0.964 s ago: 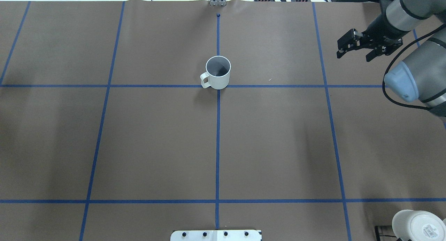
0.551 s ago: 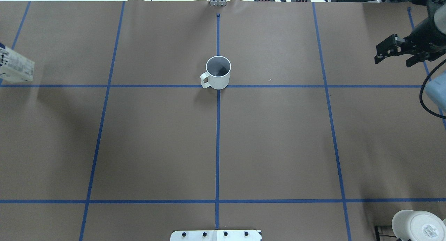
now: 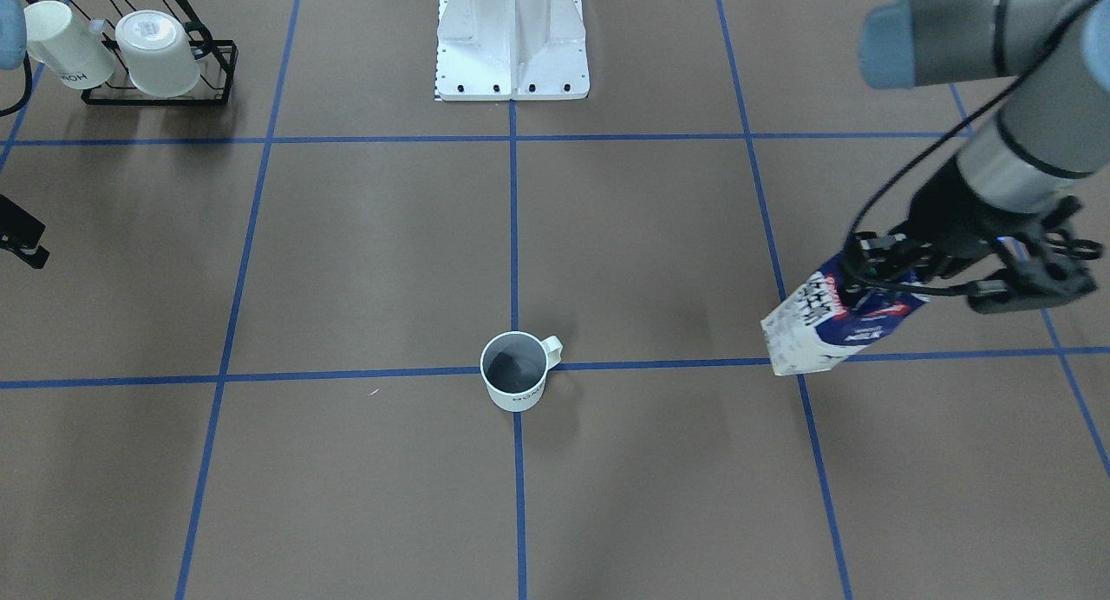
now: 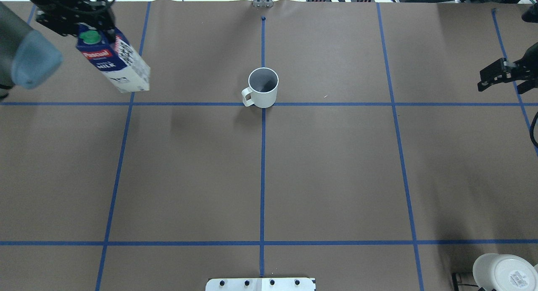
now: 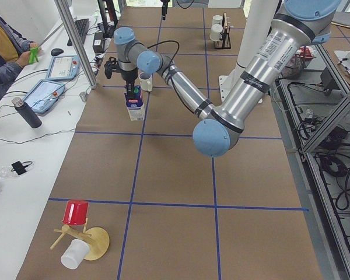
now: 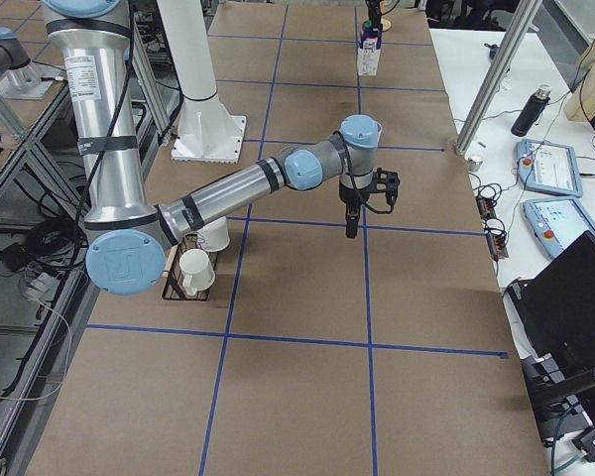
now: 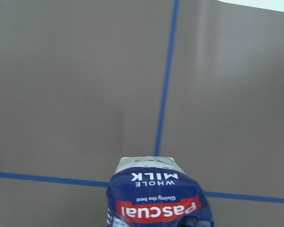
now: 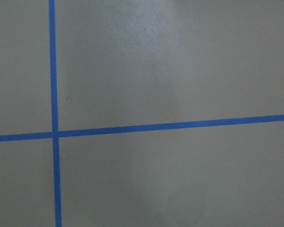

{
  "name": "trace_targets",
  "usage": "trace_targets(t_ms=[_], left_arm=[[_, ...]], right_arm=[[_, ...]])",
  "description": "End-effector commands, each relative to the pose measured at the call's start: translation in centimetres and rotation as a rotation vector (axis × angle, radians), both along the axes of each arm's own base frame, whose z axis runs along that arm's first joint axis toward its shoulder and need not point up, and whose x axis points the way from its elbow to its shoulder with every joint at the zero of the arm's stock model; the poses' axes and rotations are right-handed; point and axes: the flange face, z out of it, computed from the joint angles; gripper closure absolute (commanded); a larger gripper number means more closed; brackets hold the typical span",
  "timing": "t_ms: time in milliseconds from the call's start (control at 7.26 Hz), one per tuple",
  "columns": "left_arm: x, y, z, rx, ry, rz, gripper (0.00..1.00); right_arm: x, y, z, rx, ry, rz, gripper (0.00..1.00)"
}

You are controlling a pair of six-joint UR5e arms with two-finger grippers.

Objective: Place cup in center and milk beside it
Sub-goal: 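Carry the milk carton with the left gripper toward the mug while the right arm withdraws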

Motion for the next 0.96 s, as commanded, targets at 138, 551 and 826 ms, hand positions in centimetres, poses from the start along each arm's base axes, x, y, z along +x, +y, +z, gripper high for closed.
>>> trace_targets(t_ms=[138,551,826], left_arm=[[14.5,-4.2,-9.6,0.043,-0.022,0.030,0.84],[20.2,-5.7,-10.6,0.104,-0.054,0.023,0.84],[21.3,-5.4,-10.0,0.098,-0.059,0.036,0.80]], right_arm=[[0.8,1.1,1.5,0.010,0.015,-0.030,0.00],[0.9,1.4,1.5,0.012,0.014,-0.030,0.00],[0.9,1.5,1.6,0.010,0.015,-0.031,0.00]])
